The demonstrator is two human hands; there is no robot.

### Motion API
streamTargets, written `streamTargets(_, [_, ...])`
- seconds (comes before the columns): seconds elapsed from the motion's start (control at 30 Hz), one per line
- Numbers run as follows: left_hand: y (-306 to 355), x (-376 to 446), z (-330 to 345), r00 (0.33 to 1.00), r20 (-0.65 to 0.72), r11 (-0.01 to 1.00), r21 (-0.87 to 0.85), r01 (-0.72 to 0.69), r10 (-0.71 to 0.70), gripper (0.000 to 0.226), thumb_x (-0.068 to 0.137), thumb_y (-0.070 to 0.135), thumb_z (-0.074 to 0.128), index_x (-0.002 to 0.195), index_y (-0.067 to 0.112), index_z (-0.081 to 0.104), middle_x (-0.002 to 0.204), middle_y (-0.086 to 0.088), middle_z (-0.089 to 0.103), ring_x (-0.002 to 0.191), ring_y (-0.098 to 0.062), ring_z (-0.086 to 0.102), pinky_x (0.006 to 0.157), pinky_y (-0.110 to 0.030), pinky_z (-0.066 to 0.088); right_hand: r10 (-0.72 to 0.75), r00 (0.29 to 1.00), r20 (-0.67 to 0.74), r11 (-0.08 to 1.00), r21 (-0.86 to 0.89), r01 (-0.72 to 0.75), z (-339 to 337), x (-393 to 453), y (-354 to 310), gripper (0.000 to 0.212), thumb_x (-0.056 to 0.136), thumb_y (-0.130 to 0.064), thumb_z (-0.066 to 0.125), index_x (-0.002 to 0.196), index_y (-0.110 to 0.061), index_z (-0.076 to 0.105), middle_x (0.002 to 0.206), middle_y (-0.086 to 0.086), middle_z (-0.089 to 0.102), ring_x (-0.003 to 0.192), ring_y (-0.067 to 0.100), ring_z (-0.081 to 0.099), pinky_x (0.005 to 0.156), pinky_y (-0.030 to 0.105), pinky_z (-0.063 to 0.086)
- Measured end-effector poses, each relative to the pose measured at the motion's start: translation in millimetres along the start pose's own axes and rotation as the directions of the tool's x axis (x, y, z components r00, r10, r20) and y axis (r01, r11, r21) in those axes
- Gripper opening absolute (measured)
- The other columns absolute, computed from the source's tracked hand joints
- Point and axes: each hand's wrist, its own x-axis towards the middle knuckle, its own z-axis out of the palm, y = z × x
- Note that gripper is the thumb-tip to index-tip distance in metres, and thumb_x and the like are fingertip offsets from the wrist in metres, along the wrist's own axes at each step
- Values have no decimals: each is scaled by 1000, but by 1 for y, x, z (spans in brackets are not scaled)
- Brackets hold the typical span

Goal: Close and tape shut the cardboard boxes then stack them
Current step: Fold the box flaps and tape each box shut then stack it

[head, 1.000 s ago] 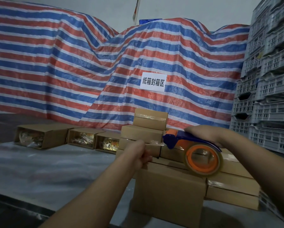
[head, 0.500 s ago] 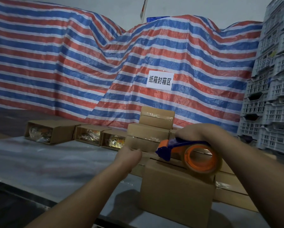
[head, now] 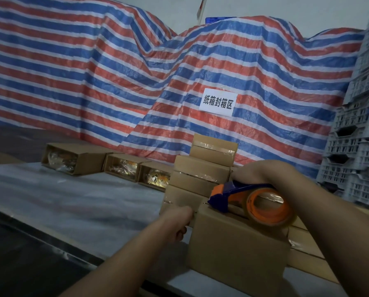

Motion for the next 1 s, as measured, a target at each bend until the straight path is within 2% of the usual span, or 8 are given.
streamTargets(0.2, [4,-6,7,1000,11,998,69,11,-11,15,99,25,47,102,12,54,96,-9,50,69,-17,43,65,-28,43,28,999,-16,999,37,-27,0,0,0,26,106,-41,39,107,-24,59,97,2,65,88,10,62,66,26,39])
streamTargets(0.3, [6,-8,4,1000,8,989,151,6,-7,38,101,26,45,130,4,53,122,-19,60,113,-30,61,104,-41,45,17,1000,-9,999,35,-17,1,2,1,25,106,-39,39,103,-24,59,92,2,65,81,11,61,67,26,40])
streamTargets(0.37, [5,-10,0,999,38,978,204,-39,32,43,102,33,43,133,4,50,136,-20,54,129,-36,50,109,-43,40,5,1000,-11,1000,19,-5,1,3,2,24,106,-38,39,101,-25,58,92,1,64,80,10,61,67,26,40])
streamTargets(0.47, [-1,-11,-8,974,27,921,321,-222,225,35,102,43,42,108,15,63,111,-10,66,109,-25,61,102,-43,48,2,999,-33,1000,1,-2,1,4,3,25,106,-38,38,98,-26,58,90,0,63,80,9,60,64,25,38])
streamTargets(0.57, [4,-2,-13,933,-119,917,265,-299,339,36,103,38,39,81,16,57,76,-3,54,71,-16,53,70,-32,47,-20,1000,9,1000,-1,20,1,7,4,24,106,-36,39,103,-23,59,96,3,65,82,11,61,75,26,45])
streamTargets(0.67, [22,-2,-11,974,-21,962,159,-221,227,32,101,41,41,79,20,51,71,1,44,60,-11,39,53,-23,32,-37,999,20,999,-28,38,1,10,5,22,107,-34,38,104,-24,58,96,3,65,83,11,61,76,26,45])
streamTargets(0.8, [26,-2,-5,983,169,974,198,-109,75,30,96,47,48,78,23,49,71,2,40,57,-11,30,51,-23,25,-3,1000,0,997,77,3,1,9,7,25,106,-37,39,108,-22,59,94,4,65,84,11,62,73,25,44])
streamTargets(1.0, [25,0,-4,981,185,973,210,-95,56,38,90,59,52,74,25,48,61,6,42,50,-8,29,46,-21,23,-9,1000,16,995,99,7,3,12,5,29,107,-37,38,118,-21,58,109,8,68,98,16,67,83,29,48])
